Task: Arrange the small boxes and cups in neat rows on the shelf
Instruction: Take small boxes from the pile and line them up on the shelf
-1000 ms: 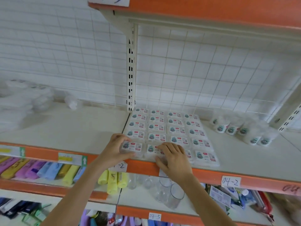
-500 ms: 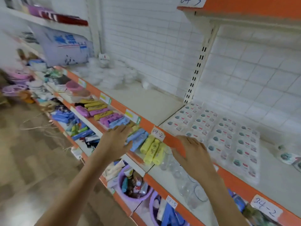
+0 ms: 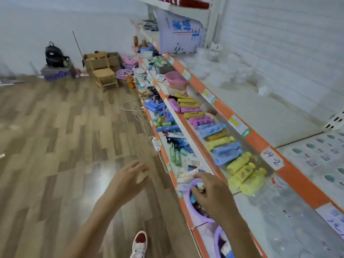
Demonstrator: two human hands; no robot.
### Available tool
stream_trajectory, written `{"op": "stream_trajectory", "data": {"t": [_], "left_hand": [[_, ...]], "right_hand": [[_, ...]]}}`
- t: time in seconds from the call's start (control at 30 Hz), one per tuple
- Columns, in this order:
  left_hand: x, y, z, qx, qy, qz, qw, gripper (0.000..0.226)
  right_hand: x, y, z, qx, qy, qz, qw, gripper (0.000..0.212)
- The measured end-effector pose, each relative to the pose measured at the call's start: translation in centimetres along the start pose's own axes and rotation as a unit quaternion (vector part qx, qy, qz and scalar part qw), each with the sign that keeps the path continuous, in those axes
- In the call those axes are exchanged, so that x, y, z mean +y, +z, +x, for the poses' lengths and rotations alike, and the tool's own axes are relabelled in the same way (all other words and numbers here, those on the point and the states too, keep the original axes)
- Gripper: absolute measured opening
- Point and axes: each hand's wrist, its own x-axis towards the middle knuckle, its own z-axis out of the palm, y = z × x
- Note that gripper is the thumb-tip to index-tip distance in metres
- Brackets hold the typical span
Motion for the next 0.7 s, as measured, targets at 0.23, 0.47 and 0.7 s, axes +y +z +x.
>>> {"op": "stream_trajectory", "data": {"t": [0.23, 0.47, 0.7], "left_hand": [[-6.0, -1.8, 7.1, 0.003, -0.016, -0.02, 1.0, 0.014], [-12.3, -3.6, 18.3, -0.024, 0.05, -0.034, 0.998, 0.025], [-15.0, -2.9, 28.6, -0.063, 0.1, -0.055, 0.992, 0.02]], "right_hand": [[-2.9, 1.8, 10.4, -0.009, -0.043, -0.016, 0.999, 0.033], [-4.4, 2.2, 20.5, 0.03, -0.007, -0.015, 0.999, 0.037], [-1.0, -0.4, 28.2, 0.08, 0.051, 0.0, 0.995, 0.022]]}}
